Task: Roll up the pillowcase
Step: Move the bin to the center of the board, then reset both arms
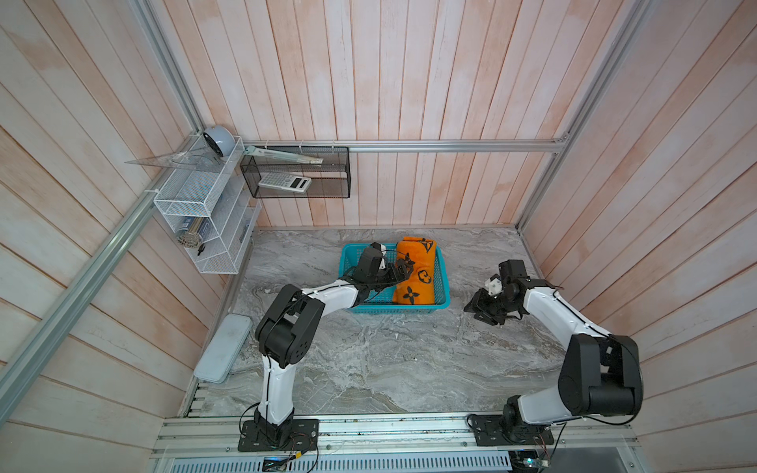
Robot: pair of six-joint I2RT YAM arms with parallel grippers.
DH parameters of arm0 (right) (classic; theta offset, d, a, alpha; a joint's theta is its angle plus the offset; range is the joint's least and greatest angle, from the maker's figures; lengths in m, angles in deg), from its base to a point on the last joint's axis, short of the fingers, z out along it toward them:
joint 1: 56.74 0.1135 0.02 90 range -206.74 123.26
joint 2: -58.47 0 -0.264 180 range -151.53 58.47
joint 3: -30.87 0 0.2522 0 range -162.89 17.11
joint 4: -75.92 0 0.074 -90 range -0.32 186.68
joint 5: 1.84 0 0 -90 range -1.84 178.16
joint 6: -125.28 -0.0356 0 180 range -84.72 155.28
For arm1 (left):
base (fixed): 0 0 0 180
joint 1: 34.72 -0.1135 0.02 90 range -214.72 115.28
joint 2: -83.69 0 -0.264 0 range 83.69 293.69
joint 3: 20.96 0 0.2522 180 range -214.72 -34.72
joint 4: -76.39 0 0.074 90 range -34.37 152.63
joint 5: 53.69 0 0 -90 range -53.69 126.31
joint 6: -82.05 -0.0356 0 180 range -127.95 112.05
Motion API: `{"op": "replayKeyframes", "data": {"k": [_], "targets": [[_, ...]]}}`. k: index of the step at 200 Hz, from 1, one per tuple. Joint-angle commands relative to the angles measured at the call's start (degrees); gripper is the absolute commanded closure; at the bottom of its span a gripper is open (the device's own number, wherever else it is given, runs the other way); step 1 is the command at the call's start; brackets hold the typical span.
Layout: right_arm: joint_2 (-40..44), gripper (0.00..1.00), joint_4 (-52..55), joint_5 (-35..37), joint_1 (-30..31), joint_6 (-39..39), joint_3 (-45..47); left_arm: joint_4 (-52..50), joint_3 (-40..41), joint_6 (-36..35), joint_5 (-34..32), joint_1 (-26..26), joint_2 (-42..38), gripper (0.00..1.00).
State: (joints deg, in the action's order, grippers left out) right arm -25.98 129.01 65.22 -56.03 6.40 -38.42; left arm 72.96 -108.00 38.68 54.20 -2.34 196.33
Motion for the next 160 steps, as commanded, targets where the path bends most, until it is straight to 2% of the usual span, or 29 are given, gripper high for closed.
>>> {"op": "replayKeyframes", "data": {"k": [1,18,32,43,59,72,77,80,83,87,92,97,108,123,142,150,160], "targets": [[1.62,0.55,1.46,1.16,-0.11,-0.13,-1.73,-6.1,-1.09,-4.38,-0.18,0.34,-4.54,0.0],[2.69,0.54,1.92,1.74,-0.14,0.05,-2.53,-12.58,-1.81,-7.92,-2.62,0.82,-9.99,0.0],[5.03,0.52,1.84,3.66,-0.05,0.02,-3.31,-19.03,-0.78,-12.09,-9.41,1.72,-16.79,0.0],[8.18,0.52,1.4,7.48,0.16,-1.15,-4.11,-24.01,0.33,-16.55,-17.33,2.91,-23.56,0.0],[14.33,0.51,-0.53,12.67,0.28,-5.46,-5.6,-30.05,1.53,-20.74,-33.7,4.11,-32.71,0.0],[19.63,0.48,-5.67,17.69,0.99,-8.13,-5.26,-30.05,4.53,-24.76,-47.3,4.36,-39.47,0.0],[21.51,0.36,-8.28,20.34,1.59,-8.38,-4.59,-28.38,6.44,-27.18,-52.11,4.37,-41.91,0.0],[22.71,0.24,-10.27,22.27,2.09,-8.19,-4.04,-27.24,7.78,-28.91,-55.02,4.36,-43.32,0.0],[23.74,0.06,-12.32,24.33,2.61,-8.03,-3.37,-25.34,9.04,-31.11,-57.61,4.21,-44.55,0.0],[25.02,0.02,-15.37,27.58,3.38,-8.47,-1.99,-21.53,11.71,-34.38,-59.67,3.59,-46.14,0.0],[26.34,0.02,-20.97,31.05,4.37,-8.49,0.77,-16.11,15.6,-39.79,-59.34,2.36,-48.16,0.0],[27.47,0.02,-28.18,33.84,5.33,-7.01,4.48,-11.41,19.08,-45.06,-56.39,0.6,-49.97,0.0],[28.23,0.02,-45.36,37.32,7.54,3.04,12.44,-5.14,25.61,-51.35,-48.28,-4.98,-53.23,0.0],[27.86,0.02,-58.48,41.72,10.88,19.35,18.69,0.73,32.68,-48.81,-42.82,-13.86,-56.21,0.0],[27.13,0.02,-71.63,45.36,10.81,27.36,26.11,4.93,39.14,-46.44,-38.2,-22.4,-57.75,0.0],[26.48,0.02,-75.43,43.61,10.35,31.68,28.68,5.43,40.8,-42.85,-38.12,-25.21,-57.11,0.0],[25.23,0.02,-77.05,40.19,9.83,36.13,30.81,6.79,42.59,-40.17,-34.71,-28.91,-55.14,0.0]]}}
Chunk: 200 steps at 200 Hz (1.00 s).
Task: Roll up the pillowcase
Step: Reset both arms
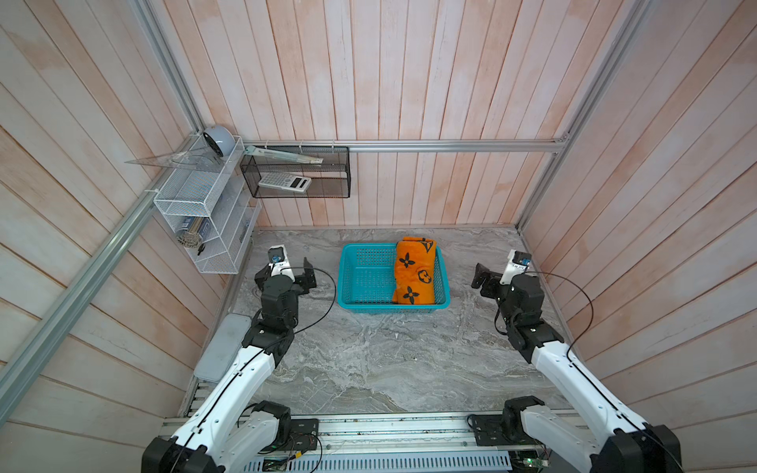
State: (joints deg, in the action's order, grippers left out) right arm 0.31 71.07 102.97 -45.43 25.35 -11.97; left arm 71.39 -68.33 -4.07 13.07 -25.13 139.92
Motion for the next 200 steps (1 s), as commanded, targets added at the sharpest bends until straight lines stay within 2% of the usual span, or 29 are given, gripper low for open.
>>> {"op": "replayKeyframes", "data": {"k": [1,19,37,60,72,86,98,112,126,133,146,160,173,182,188,200], "targets": [[-1.17,0.02,-19.1,2.35,-0.81,17.38,4.46,8.6,3.19,2.56,6.8,-6.4,1.62,0.0],[-3.91,0.02,-17.02,2.8,-2.21,13.99,4.84,12.38,5.52,1.39,5.52,-7.65,6.45,0.0],[-6.55,0.02,-17.02,0.26,-3.91,11.25,5.08,16.58,6.64,2.76,4.93,-8.89,10.81,0.0],[-8.36,0.02,-19.35,-2.01,-6.79,7.34,6.74,22.04,7.97,6.22,7.39,-9.59,16.24,0.0],[-9.56,0.02,-18.42,-4.11,-8.37,5.94,6.51,24.35,8.62,4.94,7.53,-9.58,19.2,0.0],[-12.13,0.02,-19.22,-4.79,-8.72,5.68,6.32,32.3,10.98,4.87,6.75,-9.57,23.44,0.0],[-14.75,0.02,-21.5,-4.57,-8.93,4.88,5.76,28.64,9.76,3.17,7.59,-9.48,22.79,0.0],[-15.16,0.02,-18.32,-4.79,-8.88,6.28,3.9,36.65,11.88,2.53,5.03,-9.22,25.96,0.0],[-16.07,0.02,-16.17,-4.8,-8.9,6.51,2.87,50.35,16.05,4.11,-0.55,-9.23,32.28,0.0],[-16.11,0.02,-14.75,-6.29,-8.87,7.93,2.88,57.04,17.53,3.68,0.77,-9.5,34.82,0.0],[-17.57,0.02,-13.49,-6.33,-8.89,8.22,2.97,48.42,16.48,4.11,0.76,-9.06,31.02,0.0],[-19.79,0.02,-17.68,-7.59,-8.85,9.48,4.53,52.36,15.86,3.49,1.2,-9.19,33.9,0.0],[-22.98,0.02,-23.16,-7.06,-8.87,9.45,5.89,43.39,13.12,3.83,2.13,-9.14,31.89,0.0],[-25.5,0.02,-25.19,-7.37,-8.9,9.75,6.95,45.02,12.99,3.19,2.58,-9.14,32.9,0.0],[-27.77,0.02,-29.78,-6.58,-8.93,9.27,7.79,47.46,13.53,2.77,2.44,-9.07,33.59,0.0],[-32.35,0.02,-40.03,-5.42,-8.89,8.27,9.3,44.71,13.13,3.22,2.67,-9.06,32.49,0.0]]}}
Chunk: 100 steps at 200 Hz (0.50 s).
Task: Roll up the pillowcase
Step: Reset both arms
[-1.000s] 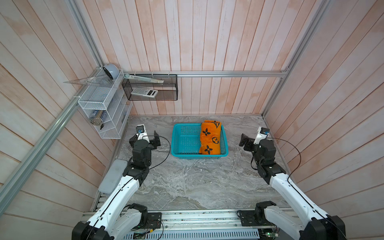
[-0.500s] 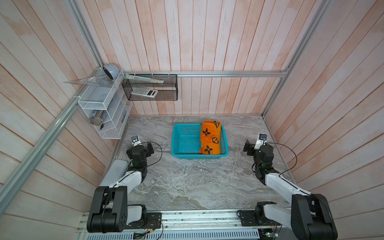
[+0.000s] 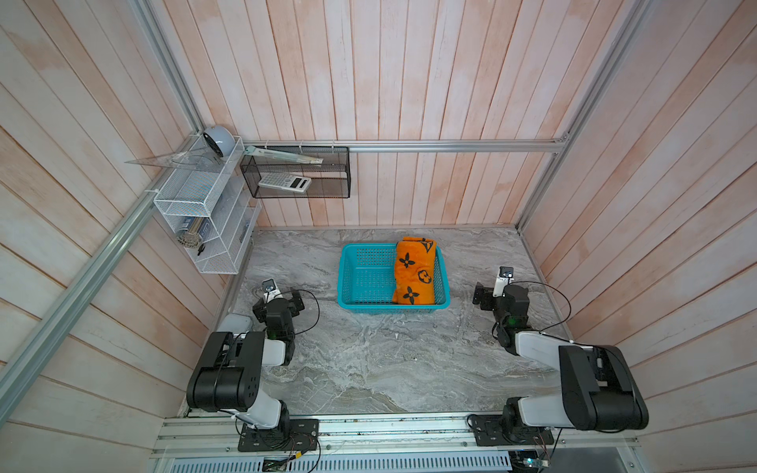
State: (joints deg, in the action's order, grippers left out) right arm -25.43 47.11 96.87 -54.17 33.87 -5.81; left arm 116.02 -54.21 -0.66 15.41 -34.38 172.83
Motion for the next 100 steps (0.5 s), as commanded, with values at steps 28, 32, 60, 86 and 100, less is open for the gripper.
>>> {"op": "replayKeyframes", "data": {"k": [28,32,60,86,100], "targets": [[-2.07,0.02,-0.27,3.04,-0.1,-1.43,-0.98,2.01,-0.71,-0.65,0.13,0.41,0.19,0.0],[-2.17,0.02,0.51,2.57,-0.11,-0.81,-1.58,2.37,-0.5,-0.9,-0.05,0.68,0.29,0.0],[-4.66,0.02,-8.01,2.8,-0.11,-1.25,0.7,5.76,0.98,-4.18,-1.18,3.43,0.52,0.0],[-4.69,0.02,-7.82,2.72,-0.1,-1.11,0.7,5.91,0.91,-4.46,-2.0,3.7,0.7,0.0],[-5.2,0.02,-9.64,2.81,-0.1,-1.14,1.22,5.65,0.85,-4.4,-2.02,3.79,0.64,0.0]]}}
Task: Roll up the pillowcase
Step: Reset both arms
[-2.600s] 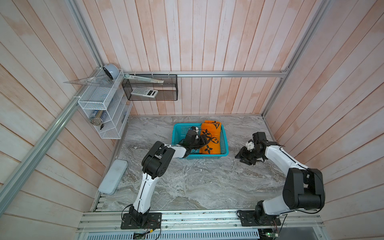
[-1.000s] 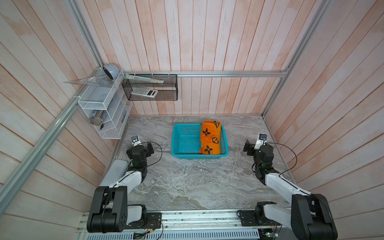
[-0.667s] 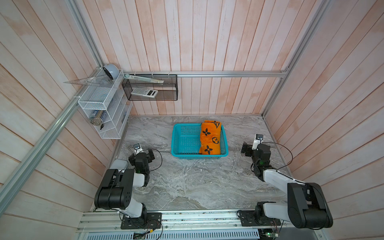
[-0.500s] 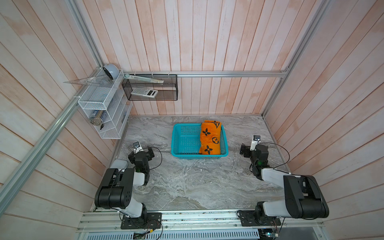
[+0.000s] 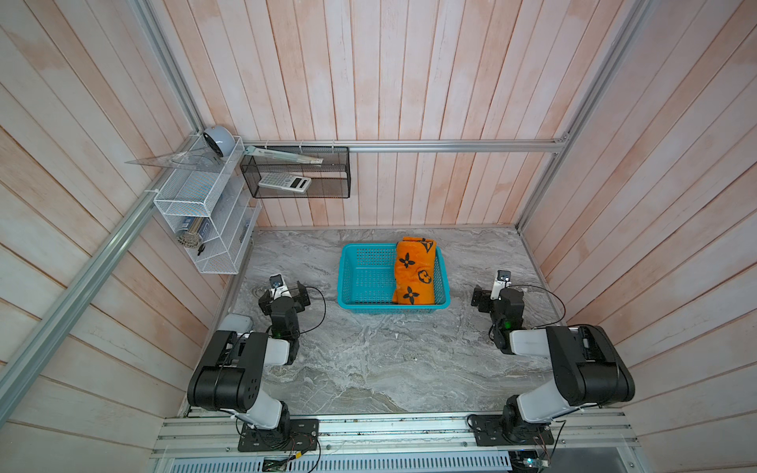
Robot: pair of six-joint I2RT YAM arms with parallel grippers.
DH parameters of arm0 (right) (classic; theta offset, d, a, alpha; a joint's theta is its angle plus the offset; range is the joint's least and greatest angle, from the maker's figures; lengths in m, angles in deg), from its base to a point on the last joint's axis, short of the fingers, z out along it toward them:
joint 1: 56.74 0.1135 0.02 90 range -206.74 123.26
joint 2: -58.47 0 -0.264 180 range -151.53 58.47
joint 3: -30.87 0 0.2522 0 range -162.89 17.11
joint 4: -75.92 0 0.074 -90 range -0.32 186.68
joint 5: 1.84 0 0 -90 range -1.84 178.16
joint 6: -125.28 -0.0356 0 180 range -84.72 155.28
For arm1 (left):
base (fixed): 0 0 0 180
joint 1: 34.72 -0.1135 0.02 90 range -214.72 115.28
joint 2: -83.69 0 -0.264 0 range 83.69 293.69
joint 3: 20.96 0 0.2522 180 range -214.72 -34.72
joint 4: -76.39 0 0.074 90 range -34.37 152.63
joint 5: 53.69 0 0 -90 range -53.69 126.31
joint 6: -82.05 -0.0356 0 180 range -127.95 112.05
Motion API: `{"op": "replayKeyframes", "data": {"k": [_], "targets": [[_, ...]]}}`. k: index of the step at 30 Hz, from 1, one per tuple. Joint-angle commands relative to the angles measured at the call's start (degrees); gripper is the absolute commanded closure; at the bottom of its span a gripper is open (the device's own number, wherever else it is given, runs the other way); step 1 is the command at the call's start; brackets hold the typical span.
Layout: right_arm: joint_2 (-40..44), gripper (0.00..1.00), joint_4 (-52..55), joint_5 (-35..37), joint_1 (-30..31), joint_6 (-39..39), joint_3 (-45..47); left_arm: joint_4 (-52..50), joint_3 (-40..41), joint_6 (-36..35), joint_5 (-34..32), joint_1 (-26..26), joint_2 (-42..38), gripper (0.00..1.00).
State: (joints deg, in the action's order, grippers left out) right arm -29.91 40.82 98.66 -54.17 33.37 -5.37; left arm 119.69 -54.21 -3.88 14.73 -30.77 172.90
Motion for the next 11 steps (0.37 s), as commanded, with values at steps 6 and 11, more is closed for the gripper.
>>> {"op": "replayKeyframes", "data": {"k": [6,11], "targets": [[-0.94,0.02,-3.97,1.01,-0.1,-0.7,0.92,-5.09,-2.41,0.26,5.75,-2.56,0.25,0.0],[-0.99,0.02,-4.05,1.01,-0.1,-0.6,0.95,-4.42,-1.91,0.4,6.87,-3.33,0.03,0.0]]}}
